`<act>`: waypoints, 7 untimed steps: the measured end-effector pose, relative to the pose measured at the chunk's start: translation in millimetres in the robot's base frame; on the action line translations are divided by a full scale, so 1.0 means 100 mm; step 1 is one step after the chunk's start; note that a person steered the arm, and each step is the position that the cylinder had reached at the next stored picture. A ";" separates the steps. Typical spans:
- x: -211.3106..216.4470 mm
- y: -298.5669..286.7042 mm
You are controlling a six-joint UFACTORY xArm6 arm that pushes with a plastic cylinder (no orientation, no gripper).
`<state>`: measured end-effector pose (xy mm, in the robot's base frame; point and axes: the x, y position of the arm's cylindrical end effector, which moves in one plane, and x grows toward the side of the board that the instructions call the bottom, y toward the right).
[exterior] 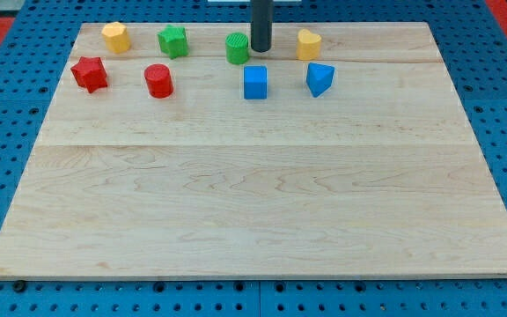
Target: Move the green star parallel to red star
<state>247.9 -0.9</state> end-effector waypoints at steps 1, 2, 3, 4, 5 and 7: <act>-0.08 -0.38; -0.25 -0.46; -0.27 -0.46; -0.37 -0.46; -0.37 -0.48; -0.44 -0.48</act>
<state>203.6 -49.3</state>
